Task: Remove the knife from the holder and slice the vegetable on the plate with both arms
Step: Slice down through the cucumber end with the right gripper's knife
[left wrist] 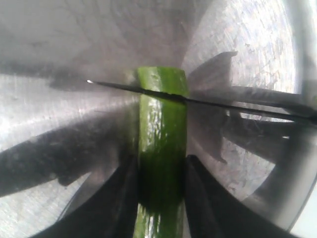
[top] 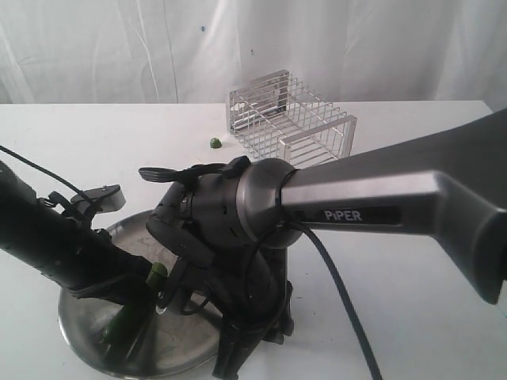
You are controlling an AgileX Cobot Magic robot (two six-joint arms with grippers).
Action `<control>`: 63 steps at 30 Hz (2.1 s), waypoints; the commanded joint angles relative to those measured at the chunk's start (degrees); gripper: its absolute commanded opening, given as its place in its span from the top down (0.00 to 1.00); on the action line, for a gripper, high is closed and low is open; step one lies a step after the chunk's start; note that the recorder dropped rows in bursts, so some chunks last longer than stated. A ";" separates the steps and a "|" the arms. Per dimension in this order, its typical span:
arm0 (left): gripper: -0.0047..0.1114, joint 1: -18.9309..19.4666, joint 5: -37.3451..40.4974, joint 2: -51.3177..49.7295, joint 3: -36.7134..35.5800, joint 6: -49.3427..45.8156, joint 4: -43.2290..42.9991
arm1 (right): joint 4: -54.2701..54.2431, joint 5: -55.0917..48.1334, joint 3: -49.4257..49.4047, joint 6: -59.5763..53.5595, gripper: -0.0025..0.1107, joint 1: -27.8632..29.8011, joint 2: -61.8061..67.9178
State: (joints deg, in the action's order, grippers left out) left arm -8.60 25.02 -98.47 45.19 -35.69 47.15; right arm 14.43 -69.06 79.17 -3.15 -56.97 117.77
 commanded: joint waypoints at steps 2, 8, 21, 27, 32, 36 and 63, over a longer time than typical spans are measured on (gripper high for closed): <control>0.66 -0.16 -1.45 -1.03 -0.51 -0.24 -1.28 | 0.10 -0.90 -0.57 -2.60 0.98 -0.02 -0.63; 0.66 -0.16 -1.45 -1.03 -0.51 -0.24 -1.28 | 0.20 -0.90 -2.59 -2.60 0.98 -0.02 -0.63; 0.66 -0.16 -2.05 -1.03 -0.51 -0.24 -1.28 | 3.47 -0.90 -4.46 -3.22 0.98 -0.02 -2.95; 0.66 -0.16 -2.05 -1.03 -0.51 -0.24 -1.28 | 5.02 -0.90 -4.35 -4.59 0.98 -0.02 -2.48; 0.66 -0.16 -1.84 -1.03 -0.51 -0.24 -1.28 | 4.92 -0.90 -2.32 -4.59 0.98 -0.02 -1.61; 0.66 -0.16 -1.46 -1.03 -0.51 -0.24 -1.28 | 4.65 -0.90 0.09 -4.59 0.98 -0.02 -0.31; 0.66 -0.16 0.03 -1.03 -0.51 -0.24 -1.28 | 15.75 -0.90 4.79 -1.59 0.98 2.23 4.44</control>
State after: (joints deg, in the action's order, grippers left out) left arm -8.60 25.02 -98.47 45.19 -35.81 47.15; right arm 26.43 -69.59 83.73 -6.66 -55.68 122.69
